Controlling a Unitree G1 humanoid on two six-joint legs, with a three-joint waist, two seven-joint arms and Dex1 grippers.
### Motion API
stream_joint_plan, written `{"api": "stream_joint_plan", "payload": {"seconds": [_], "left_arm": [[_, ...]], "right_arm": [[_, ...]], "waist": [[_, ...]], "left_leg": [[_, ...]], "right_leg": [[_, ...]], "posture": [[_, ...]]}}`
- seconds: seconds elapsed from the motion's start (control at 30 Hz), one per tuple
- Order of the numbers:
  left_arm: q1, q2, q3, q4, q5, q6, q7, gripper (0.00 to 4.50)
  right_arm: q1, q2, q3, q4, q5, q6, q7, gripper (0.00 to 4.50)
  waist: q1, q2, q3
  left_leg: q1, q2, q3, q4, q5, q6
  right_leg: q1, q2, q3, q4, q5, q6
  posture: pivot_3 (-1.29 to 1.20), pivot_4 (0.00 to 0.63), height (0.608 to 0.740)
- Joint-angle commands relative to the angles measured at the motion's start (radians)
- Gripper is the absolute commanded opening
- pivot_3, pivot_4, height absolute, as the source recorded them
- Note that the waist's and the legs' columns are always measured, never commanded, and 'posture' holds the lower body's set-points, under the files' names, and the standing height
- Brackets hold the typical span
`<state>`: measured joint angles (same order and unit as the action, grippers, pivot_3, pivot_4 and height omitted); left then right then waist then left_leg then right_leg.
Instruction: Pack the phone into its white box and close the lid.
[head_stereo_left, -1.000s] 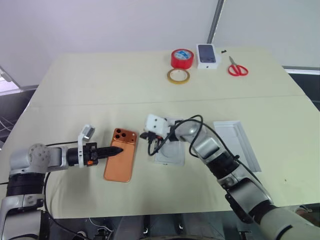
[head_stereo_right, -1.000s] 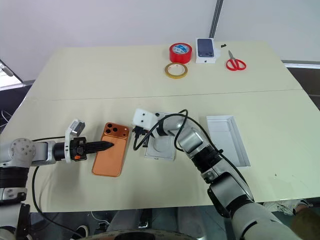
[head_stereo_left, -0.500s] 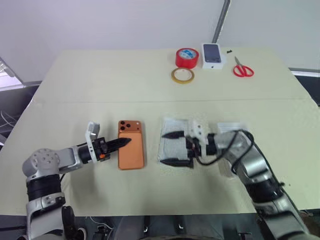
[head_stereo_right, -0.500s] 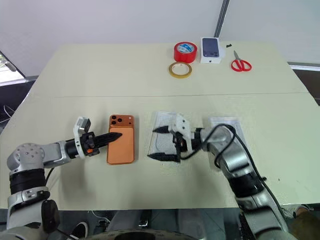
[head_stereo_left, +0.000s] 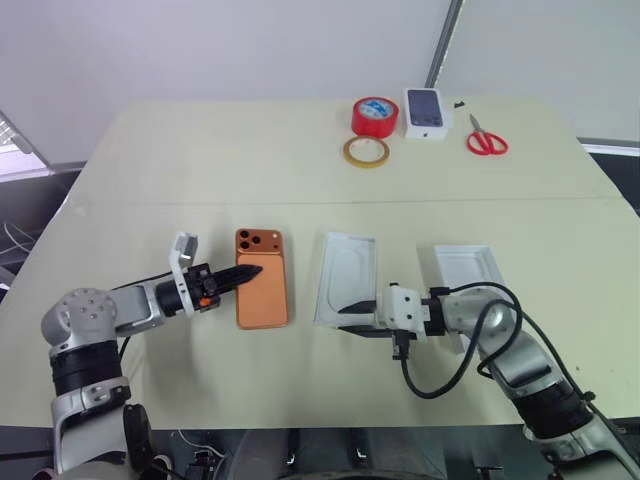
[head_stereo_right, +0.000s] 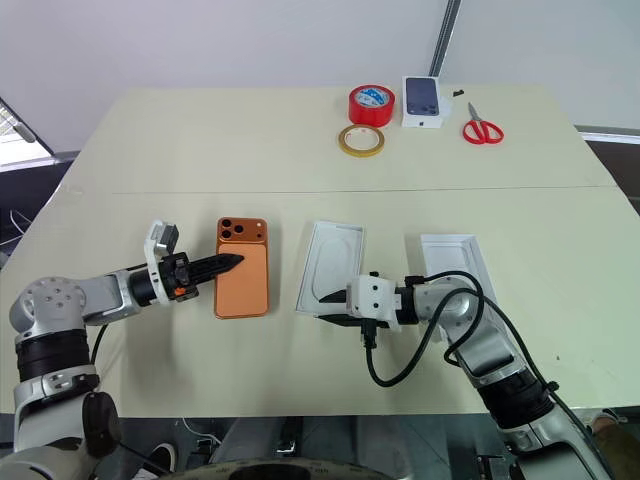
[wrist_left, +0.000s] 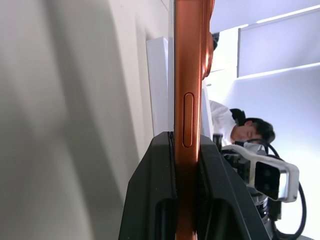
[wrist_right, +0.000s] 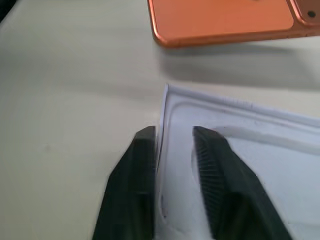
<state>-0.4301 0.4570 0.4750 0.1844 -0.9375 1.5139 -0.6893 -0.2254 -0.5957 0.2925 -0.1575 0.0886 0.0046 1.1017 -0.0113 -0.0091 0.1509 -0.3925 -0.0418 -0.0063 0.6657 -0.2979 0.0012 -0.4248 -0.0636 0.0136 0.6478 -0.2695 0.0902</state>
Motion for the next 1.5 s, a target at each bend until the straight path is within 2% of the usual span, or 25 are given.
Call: {"api": "stream_joint_plan", "payload": {"seconds": [0.03,0.3,0.47,0.87,0.97,1.1,1.2,1.33,1.5], "left_arm": [[-0.007,0.015,-0.004,-0.025,-0.025,-0.01,-0.015,0.0],[0.004,0.02,-0.019,-0.026,-0.028,-0.022,-0.018,0.0],[-0.02,-0.004,-0.009,-0.025,-0.037,-0.018,0.007,0.0],[-0.143,-0.139,-0.001,0.016,-0.027,-0.077,0.12,0.0],[-0.155,-0.153,-0.018,0.032,-0.022,-0.102,0.128,0.0],[-0.153,-0.161,-0.043,0.046,-0.011,-0.134,0.129,0.0],[-0.158,-0.17,-0.042,0.066,-0.013,-0.152,0.127,0.0],[-0.166,-0.189,-0.061,0.083,-0.003,-0.178,0.125,0.0],[-0.177,-0.227,-0.094,0.116,0.006,-0.195,0.127,0.0]], "right_arm": [[0.005,0.002,0.001,0.0,0.002,-0.028,-0.009,1.5],[0.009,-0.011,0.031,0.017,-0.029,-0.044,0.0,1.5],[-0.008,0.001,0.038,0.044,-0.042,-0.047,-0.009,0.06],[-0.103,0.058,0.064,0.129,-0.097,-0.071,-0.061,0.06],[-0.097,0.051,0.063,0.106,-0.08,-0.055,-0.046,0.94],[-0.077,0.037,0.036,0.051,-0.03,-0.007,-0.032,2.95],[-0.046,0.02,-0.036,-0.051,0.093,0.107,-0.019,4.46],[-0.04,0.004,-0.149,-0.088,0.222,0.225,-0.033,4.46],[-0.088,-0.015,-0.24,0.041,0.221,0.217,-0.071,4.46]], "waist": [[0.0,0.0,0.0],[0.0,0.0,0.0],[-0.001,0.0,0.0],[-0.001,-0.001,0.0],[-0.001,-0.002,0.0],[-0.001,-0.002,0.0],[0.001,-0.002,0.0],[0.001,-0.002,0.001],[0.002,-0.003,0.001]], "left_leg": [[0.0,0.0,0.0,0.0,0.0,0.0],[0.0,0.0,0.0,0.0,0.0,0.0],[0.0,0.0,0.0,0.0,0.0,0.0],[0.0,0.0,0.0,0.001,0.002,-0.003],[0.0,0.0,0.0,0.001,0.002,-0.004],[0.0,0.0,0.0,0.001,0.002,-0.004],[0.0,0.0,0.0,0.001,0.002,-0.004],[0.0,0.0,0.0,0.001,0.002,-0.004],[0.0,0.0,0.0,0.001,0.002,-0.003]], "right_leg": [[0.0,0.0,0.0,0.0,0.0,0.0],[0.0,0.0,0.0,0.0,0.0,0.0],[0.0,0.0,0.0,0.0,0.0,0.0],[0.0,0.001,0.0,0.002,0.0,0.0],[0.0,0.001,0.0,0.002,0.0,0.0],[0.0,0.001,0.0,0.002,0.0,0.0],[0.0,0.001,0.0,0.002,0.0,0.0],[0.0,0.001,0.0,0.001,0.0,0.0],[0.0,0.001,0.0,0.001,0.0,0.0]], "posture": [[0.0,0.15,0.74],[0.0,0.15,0.74],[0.0,0.15,0.74],[0.0,0.15,0.74],[0.0,0.15,0.74],[0.0,0.15,0.74],[0.0,0.15,0.74],[0.0,0.15,0.74],[0.0,0.15,0.74]]}}
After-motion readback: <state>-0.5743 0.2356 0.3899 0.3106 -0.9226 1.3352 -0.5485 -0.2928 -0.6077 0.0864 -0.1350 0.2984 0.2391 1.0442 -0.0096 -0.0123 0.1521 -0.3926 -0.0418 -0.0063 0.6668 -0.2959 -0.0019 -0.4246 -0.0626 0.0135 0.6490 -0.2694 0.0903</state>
